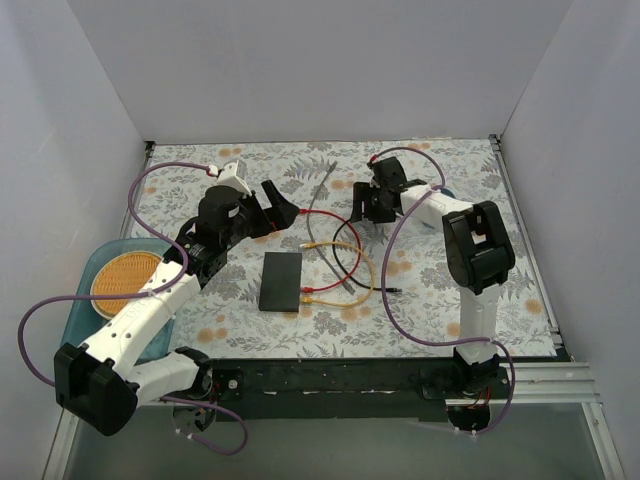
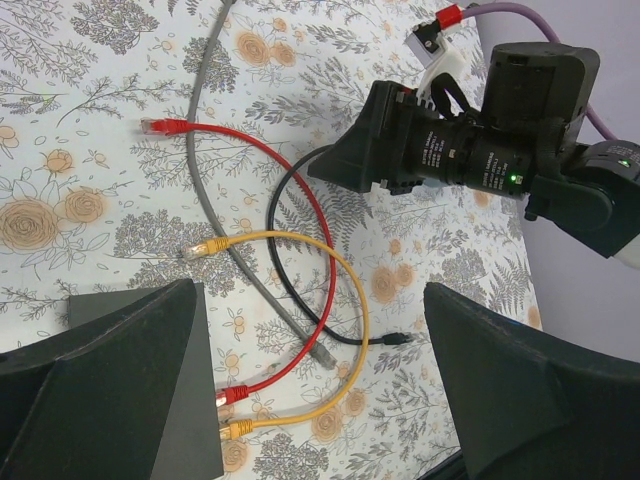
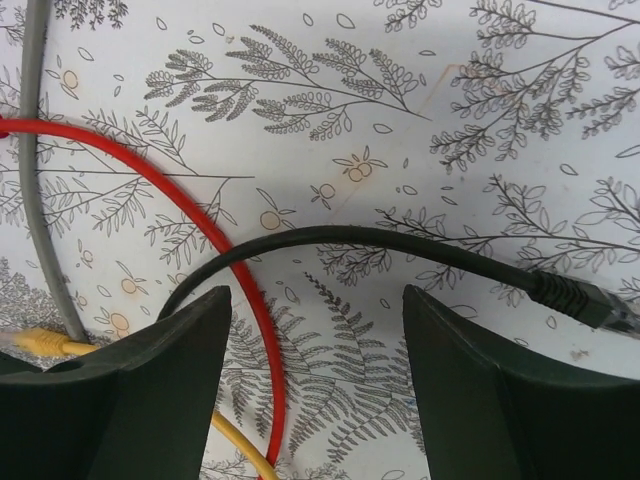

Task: Insert the plug into the switch port

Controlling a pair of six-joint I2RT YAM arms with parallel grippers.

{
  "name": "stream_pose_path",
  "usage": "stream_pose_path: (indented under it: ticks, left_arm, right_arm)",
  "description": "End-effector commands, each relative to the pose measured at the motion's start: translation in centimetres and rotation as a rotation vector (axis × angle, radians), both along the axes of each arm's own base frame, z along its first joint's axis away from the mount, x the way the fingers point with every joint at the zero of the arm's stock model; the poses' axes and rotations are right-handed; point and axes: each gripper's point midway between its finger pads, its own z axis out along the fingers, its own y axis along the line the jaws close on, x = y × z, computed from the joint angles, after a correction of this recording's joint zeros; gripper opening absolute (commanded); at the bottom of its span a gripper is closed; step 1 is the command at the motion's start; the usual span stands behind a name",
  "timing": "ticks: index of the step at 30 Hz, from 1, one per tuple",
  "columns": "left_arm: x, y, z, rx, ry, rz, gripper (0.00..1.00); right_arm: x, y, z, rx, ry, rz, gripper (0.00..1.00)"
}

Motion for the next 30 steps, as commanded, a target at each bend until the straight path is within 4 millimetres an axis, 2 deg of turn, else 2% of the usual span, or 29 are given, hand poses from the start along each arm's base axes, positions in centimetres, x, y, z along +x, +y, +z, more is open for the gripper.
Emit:
stream_pose_path:
  ticks: [1, 4, 5, 6, 8, 9, 11, 12, 13, 15, 16, 17, 23, 26, 27, 28, 30]
  left_arm:
    - [0.4, 0.0, 1.3, -0.003, -0.043, 0.006, 0.98]
    - [0.4, 0.0, 1.2, -0.001, -0.04, 0.006, 0.98]
    - [0.4, -0.1, 1.2, -0.002, -0.04, 0.005, 0.98]
    - [0.5, 0.0, 1.2, -0.002, -0.042, 0.006, 0.98]
    - [0.6, -0.1, 1.2, -0.001, -0.042, 0.006, 0.98]
    - [0.6, -0.1, 1.2, 0.001, -0.042, 0.005, 0.98]
    - [0.6, -0.1, 1.1, 0.007, -0.041, 0.004, 0.98]
    - [0.6, -0.1, 1.0, 0.009, -0.039, 0.003, 0.98]
    - [0.6, -0.1, 1.1, 0.009, -0.04, 0.003, 0.98]
    - [0.7, -0.1, 0.9, 0.016, -0.037, 0.003, 0.98]
    - [0.7, 0.0, 0.8, 0.018, -0.037, 0.004, 0.98]
    - [0.7, 0.0, 0.8, 0.019, -0.035, 0.004, 0.98]
    - [0.9, 0.0, 0.4, 0.029, -0.027, 0.008, 0.98]
    - [0.9, -0.1, 0.3, 0.028, -0.023, 0.003, 0.98]
    - [0.9, -0.1, 0.3, 0.027, -0.026, 0.003, 0.98]
    - [0.9, -0.1, 0.2, 0.03, -0.022, 0.002, 0.98]
    - [0.9, -0.1, 0.1, 0.032, -0.021, 0.003, 0.98]
  right_arm:
    - [1.1, 1.5, -0.3, 0.082, -0.001, 0.006, 0.75]
    - [1.9, 2.2, -0.4, 0.101, -0.006, 0.008, 0.74]
    - [2.0, 2.4, -1.0, 0.101, 0.006, 0.013, 0.74]
    - [2.3, 2.9, -0.6, 0.101, 0.003, 0.021, 0.74]
    - [2.5, 3.1, -1.8, 0.058, 0.017, 0.032, 0.73]
    - [2.7, 4.0, -1.3, 0.044, 0.009, 0.048, 0.73]
    - [2.8, 4.1, -2.3, -0.016, 0.005, 0.052, 0.72]
    - [2.5, 4.9, -2.5, -0.036, 0.001, 0.071, 0.71]
    - [2.8, 5.0, -2.3, -0.061, -0.005, 0.068, 0.68]
    - [2.6, 5.3, -3.5, -0.126, -0.005, 0.075, 0.65]
    - [2.7, 5.8, -3.2, -0.136, -0.008, 0.083, 0.6]
    - [2.5, 5.8, -4.1, -0.161, 0.002, 0.096, 0.58]
    - [1.9, 6.4, -6.5, -0.248, 0.048, 0.141, 0.43]
    - [1.8, 6.7, -7.2, -0.232, 0.061, 0.155, 0.26]
    - [2.0, 7.0, -7.1, -0.224, 0.056, 0.159, 0.21]
    - [1.9, 7.3, -6.9, -0.21, 0.055, 0.176, 0.11]
    - [2.4, 8.0, -5.8, -0.187, 0.026, 0.199, 0.04]
